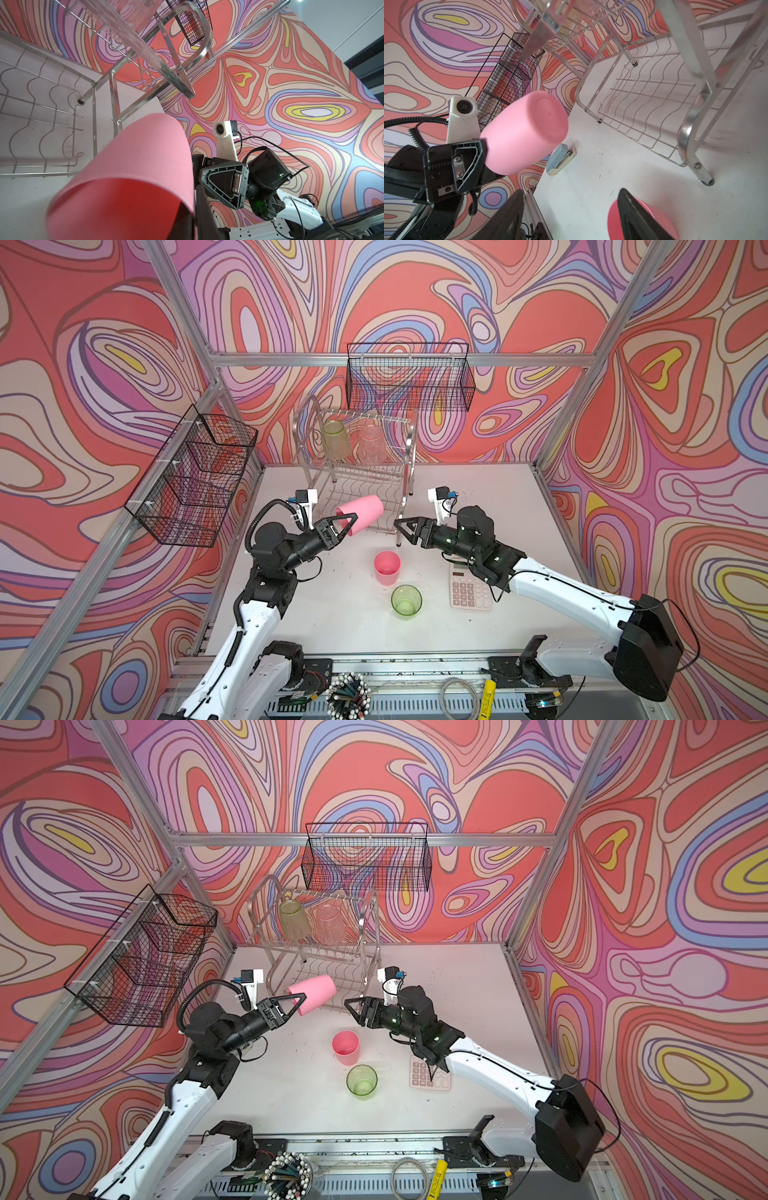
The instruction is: Load the cups into the dish rack
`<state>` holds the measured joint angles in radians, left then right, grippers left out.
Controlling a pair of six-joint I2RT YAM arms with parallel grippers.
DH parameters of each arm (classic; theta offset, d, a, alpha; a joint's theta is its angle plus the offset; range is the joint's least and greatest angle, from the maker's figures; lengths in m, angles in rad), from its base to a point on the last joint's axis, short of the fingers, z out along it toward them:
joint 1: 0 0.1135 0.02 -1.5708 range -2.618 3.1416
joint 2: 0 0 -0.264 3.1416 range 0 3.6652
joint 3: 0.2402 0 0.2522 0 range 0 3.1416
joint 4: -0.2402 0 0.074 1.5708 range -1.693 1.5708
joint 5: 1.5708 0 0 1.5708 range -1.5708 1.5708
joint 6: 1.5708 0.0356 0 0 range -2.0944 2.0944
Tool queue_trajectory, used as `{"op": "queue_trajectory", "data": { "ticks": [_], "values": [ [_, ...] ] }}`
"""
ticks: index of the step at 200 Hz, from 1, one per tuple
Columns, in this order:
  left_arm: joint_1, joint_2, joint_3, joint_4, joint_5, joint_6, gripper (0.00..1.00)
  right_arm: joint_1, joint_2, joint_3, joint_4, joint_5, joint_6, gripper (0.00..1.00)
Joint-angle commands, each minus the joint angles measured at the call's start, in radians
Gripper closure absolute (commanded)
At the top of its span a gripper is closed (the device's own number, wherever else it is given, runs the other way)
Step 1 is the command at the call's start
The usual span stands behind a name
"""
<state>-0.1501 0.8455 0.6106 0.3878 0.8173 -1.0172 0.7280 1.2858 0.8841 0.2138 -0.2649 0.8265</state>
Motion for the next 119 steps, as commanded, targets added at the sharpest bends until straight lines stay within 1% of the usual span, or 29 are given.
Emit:
{"op": "queue_trajectory", "data": {
  "ticks": [1, 30, 57, 70, 111, 113, 119],
  "values": [
    [-0.003, 0.007, -0.013, 0.207, 0.045, -0.08, 1.0, -0.006, 0.003, 0.01, 0.1, -0.011, 0.143, 0.2],
    [-0.026, 0.026, -0.034, 0.281, 0.036, -0.103, 1.0, -0.01, 0.011, -0.01, 0.212, 0.028, 0.269, 0.14],
    [-0.078, 0.048, -0.059, 0.346, 0.007, -0.116, 1.0, -0.01, 0.027, -0.038, 0.32, 0.078, 0.36, 0.13],
    [-0.107, 0.055, -0.067, 0.369, -0.014, -0.11, 1.0, -0.011, 0.035, -0.045, 0.362, 0.095, 0.385, 0.12],
    [-0.181, 0.086, -0.086, 0.46, -0.083, -0.119, 1.0, -0.01, 0.056, -0.057, 0.39, 0.126, 0.445, 0.12],
    [-0.182, 0.088, -0.111, 0.464, -0.084, -0.119, 1.0, -0.01, 0.056, -0.058, 0.39, 0.127, 0.445, 0.12],
    [-0.188, 0.093, -0.121, 0.468, -0.086, -0.121, 1.0, -0.01, 0.056, -0.059, 0.391, 0.132, 0.445, 0.12]
  ]
}}
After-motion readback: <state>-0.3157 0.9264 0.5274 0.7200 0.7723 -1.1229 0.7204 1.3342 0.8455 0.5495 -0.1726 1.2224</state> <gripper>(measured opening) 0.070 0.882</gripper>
